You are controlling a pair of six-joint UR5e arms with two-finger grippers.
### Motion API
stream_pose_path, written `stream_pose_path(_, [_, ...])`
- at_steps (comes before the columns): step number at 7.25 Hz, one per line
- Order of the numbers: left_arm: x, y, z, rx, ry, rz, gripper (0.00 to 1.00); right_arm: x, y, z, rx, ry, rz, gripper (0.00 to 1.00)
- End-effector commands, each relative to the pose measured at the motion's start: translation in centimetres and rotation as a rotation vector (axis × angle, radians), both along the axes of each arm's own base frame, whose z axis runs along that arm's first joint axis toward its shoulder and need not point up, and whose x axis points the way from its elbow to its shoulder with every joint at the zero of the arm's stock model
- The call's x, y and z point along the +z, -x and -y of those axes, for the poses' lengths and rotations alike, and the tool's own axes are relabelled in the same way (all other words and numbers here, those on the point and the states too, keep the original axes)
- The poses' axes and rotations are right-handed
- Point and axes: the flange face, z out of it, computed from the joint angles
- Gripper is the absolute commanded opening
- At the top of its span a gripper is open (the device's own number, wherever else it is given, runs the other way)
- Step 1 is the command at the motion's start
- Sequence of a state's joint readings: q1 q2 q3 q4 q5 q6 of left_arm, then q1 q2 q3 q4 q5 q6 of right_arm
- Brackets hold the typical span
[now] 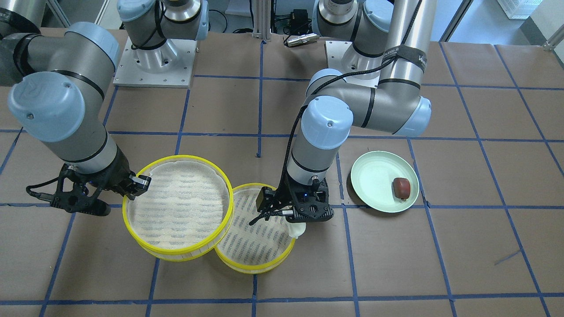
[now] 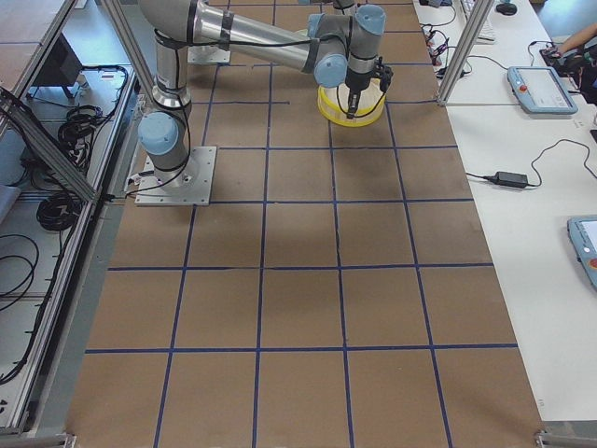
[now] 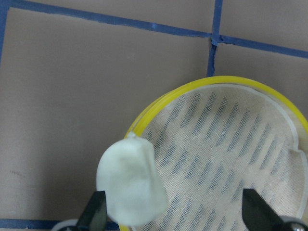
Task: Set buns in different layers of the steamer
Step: 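Lower the white bun into the lower tier and open the left gripper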
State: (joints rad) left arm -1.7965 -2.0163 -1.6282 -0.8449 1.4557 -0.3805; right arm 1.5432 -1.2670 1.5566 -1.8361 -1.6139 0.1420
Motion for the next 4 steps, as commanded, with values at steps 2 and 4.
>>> stream_pose_path(2, [0.5, 0.2, 0.0, 0.021, 0.009, -0.015, 1.00, 0.1, 0.0, 0.0, -0.002, 0.001, 0.002, 0.09])
stream_pose_path(4, [0.2, -5.9, 0.7, -0.144, 0.022, 0.058, 1.00, 0.3, -0.5, 0.1, -0.054, 0.009, 0.000, 0.09])
